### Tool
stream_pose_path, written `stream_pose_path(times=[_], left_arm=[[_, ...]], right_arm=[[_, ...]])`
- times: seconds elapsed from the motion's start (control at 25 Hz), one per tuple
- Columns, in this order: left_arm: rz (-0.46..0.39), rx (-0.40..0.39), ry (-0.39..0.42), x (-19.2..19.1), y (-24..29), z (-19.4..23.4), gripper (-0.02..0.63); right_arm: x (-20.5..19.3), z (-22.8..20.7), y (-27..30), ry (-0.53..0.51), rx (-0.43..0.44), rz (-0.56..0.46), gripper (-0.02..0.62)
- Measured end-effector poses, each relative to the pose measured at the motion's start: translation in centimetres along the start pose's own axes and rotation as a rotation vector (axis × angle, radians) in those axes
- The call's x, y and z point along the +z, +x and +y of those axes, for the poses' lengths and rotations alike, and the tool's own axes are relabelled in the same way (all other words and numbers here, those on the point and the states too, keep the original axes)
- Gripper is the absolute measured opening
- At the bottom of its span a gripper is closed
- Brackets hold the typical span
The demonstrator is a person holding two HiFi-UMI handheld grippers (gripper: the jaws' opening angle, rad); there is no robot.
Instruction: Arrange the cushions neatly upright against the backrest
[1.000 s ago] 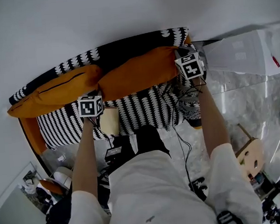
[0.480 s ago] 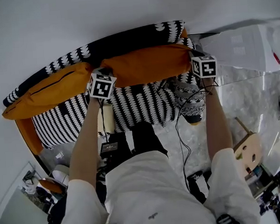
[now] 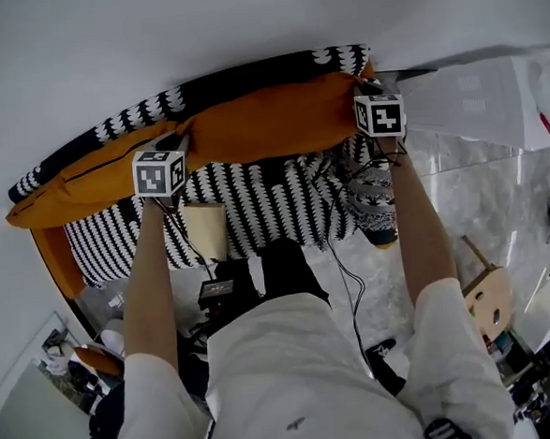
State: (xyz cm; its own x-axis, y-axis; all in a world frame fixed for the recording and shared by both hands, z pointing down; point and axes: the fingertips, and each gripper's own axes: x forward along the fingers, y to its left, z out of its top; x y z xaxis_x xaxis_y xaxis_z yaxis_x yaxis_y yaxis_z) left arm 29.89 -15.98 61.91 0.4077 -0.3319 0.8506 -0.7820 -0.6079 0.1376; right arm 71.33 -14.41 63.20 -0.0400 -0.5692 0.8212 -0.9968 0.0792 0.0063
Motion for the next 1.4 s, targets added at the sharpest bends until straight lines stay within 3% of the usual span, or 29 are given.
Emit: stream_pose_path(times=[0.08, 0.16, 0.24, 0.36, 0.52, 0.76, 1.04, 1.12, 1.2, 1.28, 1.4], left_arm=[[-0.019, -0.037, 0.001, -0.1, -1.3, -0.5, 0.084], [-0.047, -0.065, -0.005, -0.1, -3.0, -0.4, 0.130], [-0.084, -0.040, -0.023, -0.1, -4.9, 0.5, 0.187], [-0.105, 0.030, -0.001, -0.7, -6.9, 1.5, 0.192], [-0.124, 0.058, 0.042, -1.2, -7.7, 0.0, 0.192], [-0.125, -0.036, 0.096, -2.8, -5.6, -8.3, 0.186], [0.027, -0.220, 0.356, -6.7, -0.1, -18.7, 0.168], [0.030, -0.188, 0.476, -5.9, 1.2, -19.0, 0.132], [0.028, -0.106, 0.533, -4.5, 2.5, -17.2, 0.090], [0.034, -0.070, 0.453, -3.2, 3.6, -14.5, 0.054], [0.029, -0.119, 0.262, -1.0, 4.4, -12.3, 0.028]], right_arm=[[-0.4, -0.5, -1.1, 0.050, 0.037, -0.056, 0.036], [-0.8, -1.3, -2.4, 0.135, 0.070, -0.131, 0.141], [-0.7, -2.2, -3.5, 0.243, 0.106, -0.196, 0.252], [0.1, -2.7, -5.6, 0.295, 0.093, -0.272, 0.252], [0.0, -0.1, -8.4, 0.240, 0.110, -0.321, 0.252], [-4.5, 7.1, -10.2, 0.195, 0.214, -0.269, 0.252], [-9.1, 12.4, -7.0, 0.167, 0.287, -0.129, 0.252], [-8.2, 12.6, -5.4, 0.158, 0.273, -0.134, 0.252], [-7.3, 12.5, -4.4, 0.161, 0.264, -0.140, 0.252], [-6.5, 12.5, -3.7, 0.163, 0.277, -0.138, 0.252], [-5.3, 12.5, -2.8, 0.160, 0.294, -0.126, 0.252]])
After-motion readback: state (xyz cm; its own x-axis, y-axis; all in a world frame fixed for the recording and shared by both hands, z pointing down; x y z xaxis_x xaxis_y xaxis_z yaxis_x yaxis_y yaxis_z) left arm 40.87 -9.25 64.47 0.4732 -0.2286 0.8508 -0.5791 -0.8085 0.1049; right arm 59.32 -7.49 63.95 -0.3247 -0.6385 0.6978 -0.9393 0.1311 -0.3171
